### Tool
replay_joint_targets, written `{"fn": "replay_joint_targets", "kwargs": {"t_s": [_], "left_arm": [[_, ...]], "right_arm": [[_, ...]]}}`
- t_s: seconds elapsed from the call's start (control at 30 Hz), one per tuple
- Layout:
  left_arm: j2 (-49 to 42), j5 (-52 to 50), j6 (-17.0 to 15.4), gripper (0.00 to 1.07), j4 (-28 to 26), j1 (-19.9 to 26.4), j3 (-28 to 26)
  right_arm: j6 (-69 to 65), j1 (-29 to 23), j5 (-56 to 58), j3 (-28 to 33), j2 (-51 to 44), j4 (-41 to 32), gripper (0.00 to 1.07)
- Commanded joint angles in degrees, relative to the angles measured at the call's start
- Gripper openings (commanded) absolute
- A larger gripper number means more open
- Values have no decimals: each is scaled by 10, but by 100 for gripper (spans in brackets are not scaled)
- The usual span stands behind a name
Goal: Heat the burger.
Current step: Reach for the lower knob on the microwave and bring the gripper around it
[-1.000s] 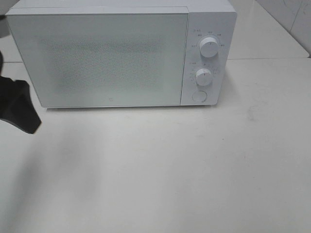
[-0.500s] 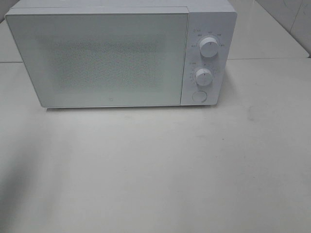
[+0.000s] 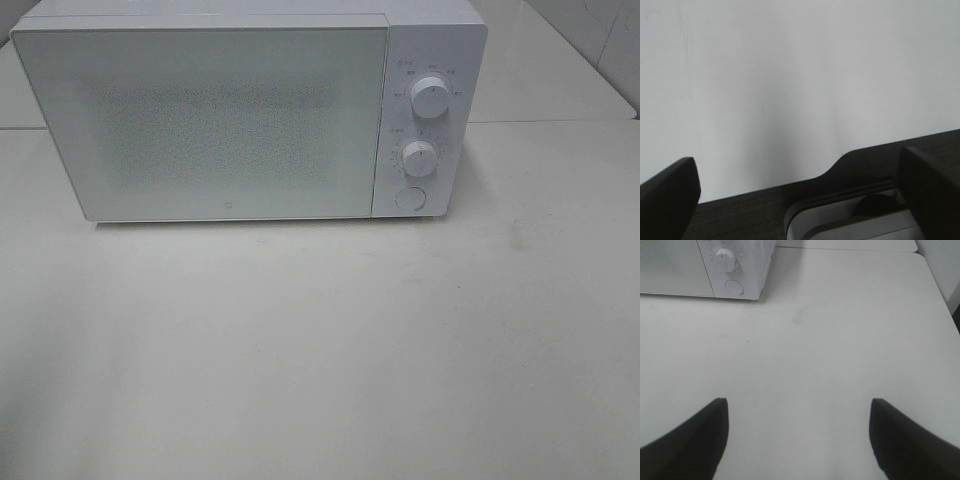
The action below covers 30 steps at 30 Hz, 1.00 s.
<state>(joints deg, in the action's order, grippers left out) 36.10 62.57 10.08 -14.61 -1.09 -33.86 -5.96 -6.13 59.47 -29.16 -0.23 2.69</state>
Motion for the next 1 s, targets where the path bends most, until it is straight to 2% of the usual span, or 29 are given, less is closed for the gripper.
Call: {"fn": "replay_joint_targets", "kwargs": {"t_s": [0.03, 0.23, 0.5, 0.57, 1.0], "left_arm": [[-69, -10, -3, 101, 8, 1, 28], [-147, -28, -3, 101, 13, 0, 52], [-238, -28, -12, 101, 26, 0, 52], [-287, -29, -13, 101, 38, 0, 52], [-379, -29, -13, 101, 49, 0, 52]], "right_arm": [[1, 2, -1, 1, -15, -1, 75], [1, 2, -1, 1, -15, -1, 75], [1, 2, -1, 1, -15, -1, 75], [1, 2, -1, 1, -15, -1, 75], [1, 2, -1, 1, -15, -1, 75]]}}
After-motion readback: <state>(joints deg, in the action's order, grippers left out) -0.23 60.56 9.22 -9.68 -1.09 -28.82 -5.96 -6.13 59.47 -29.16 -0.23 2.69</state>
